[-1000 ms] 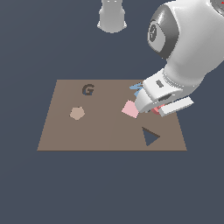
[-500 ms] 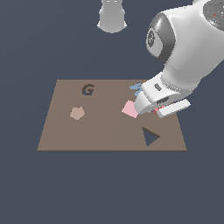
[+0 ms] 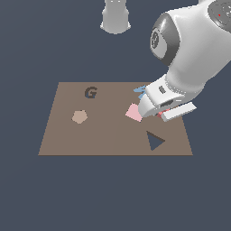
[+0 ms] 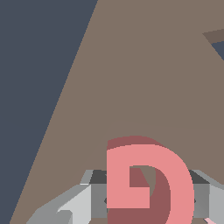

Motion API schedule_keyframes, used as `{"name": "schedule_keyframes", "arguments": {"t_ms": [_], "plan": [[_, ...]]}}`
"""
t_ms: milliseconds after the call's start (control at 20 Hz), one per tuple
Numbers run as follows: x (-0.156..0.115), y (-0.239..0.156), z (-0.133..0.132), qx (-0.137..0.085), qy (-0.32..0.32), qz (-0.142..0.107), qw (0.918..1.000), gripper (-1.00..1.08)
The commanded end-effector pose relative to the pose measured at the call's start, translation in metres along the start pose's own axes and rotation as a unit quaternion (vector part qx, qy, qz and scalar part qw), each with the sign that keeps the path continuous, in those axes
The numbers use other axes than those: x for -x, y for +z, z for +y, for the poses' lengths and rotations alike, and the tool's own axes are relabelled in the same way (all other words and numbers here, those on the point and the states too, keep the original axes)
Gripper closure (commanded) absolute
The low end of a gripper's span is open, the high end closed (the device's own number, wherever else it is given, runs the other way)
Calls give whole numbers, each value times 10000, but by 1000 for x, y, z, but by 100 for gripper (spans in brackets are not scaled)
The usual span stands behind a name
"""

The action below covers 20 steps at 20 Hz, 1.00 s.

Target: Insert a designated object into the corresponding slot on a board.

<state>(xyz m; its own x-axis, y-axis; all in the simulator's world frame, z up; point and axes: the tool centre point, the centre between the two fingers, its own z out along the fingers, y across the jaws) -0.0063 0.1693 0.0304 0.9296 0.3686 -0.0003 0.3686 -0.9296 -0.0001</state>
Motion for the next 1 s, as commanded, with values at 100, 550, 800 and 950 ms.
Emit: {"name": "schedule_keyframes", "arguments": {"t_ms": [100,550,800,950], "plan": [[7,-1,16,2,184,0,9998,108],[55,-4,99,3,1187,1,9929,108],[105,-7,156,4,1973,0,9803,108],[132,-8,181,4,2344,-1,9722,108]]}}
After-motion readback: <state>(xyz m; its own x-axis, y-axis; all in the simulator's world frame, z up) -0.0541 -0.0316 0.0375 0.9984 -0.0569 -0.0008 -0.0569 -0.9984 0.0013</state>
